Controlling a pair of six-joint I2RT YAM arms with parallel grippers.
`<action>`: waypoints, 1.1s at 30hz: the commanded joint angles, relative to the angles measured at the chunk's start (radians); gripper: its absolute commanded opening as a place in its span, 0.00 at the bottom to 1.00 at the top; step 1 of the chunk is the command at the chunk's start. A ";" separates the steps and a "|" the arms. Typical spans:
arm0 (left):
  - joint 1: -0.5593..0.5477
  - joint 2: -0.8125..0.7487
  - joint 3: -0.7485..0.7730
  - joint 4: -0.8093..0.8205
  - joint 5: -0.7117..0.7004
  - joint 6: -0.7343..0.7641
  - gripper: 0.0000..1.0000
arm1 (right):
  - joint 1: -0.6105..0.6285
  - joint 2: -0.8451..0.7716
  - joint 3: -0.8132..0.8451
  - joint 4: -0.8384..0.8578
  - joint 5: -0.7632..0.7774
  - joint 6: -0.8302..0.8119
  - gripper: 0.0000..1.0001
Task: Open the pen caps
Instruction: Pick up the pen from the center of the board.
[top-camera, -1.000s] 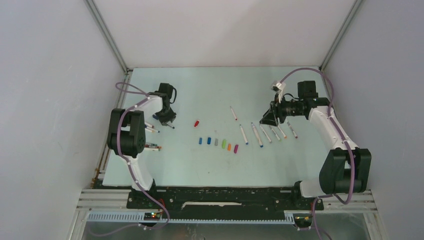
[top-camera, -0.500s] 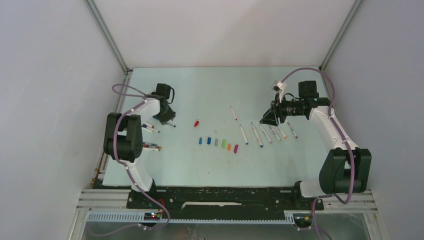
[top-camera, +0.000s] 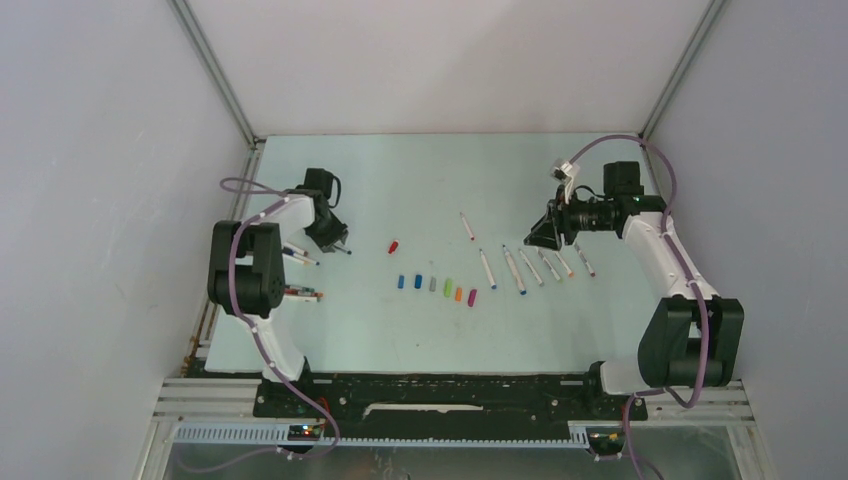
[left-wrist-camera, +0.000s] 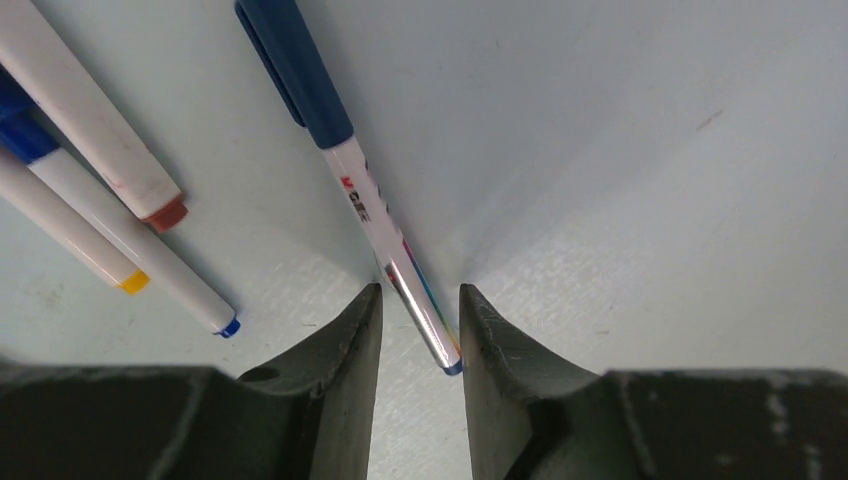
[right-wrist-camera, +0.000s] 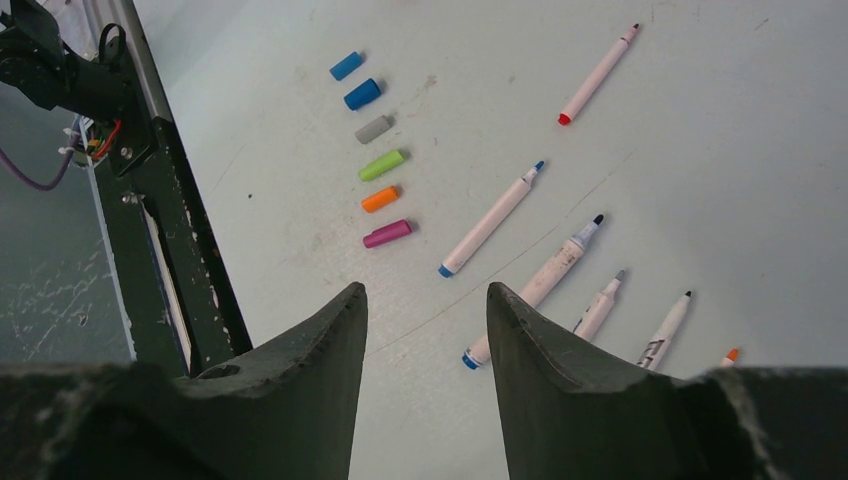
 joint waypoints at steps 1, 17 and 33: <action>0.029 0.040 0.095 -0.054 0.043 -0.027 0.37 | -0.008 -0.028 0.007 0.021 -0.034 0.004 0.50; 0.039 0.069 0.133 -0.094 0.073 -0.014 0.11 | -0.036 -0.053 0.008 0.022 -0.055 0.009 0.50; 0.035 -0.109 0.023 0.021 0.078 0.114 0.00 | 0.037 -0.025 0.025 0.002 -0.075 0.004 0.50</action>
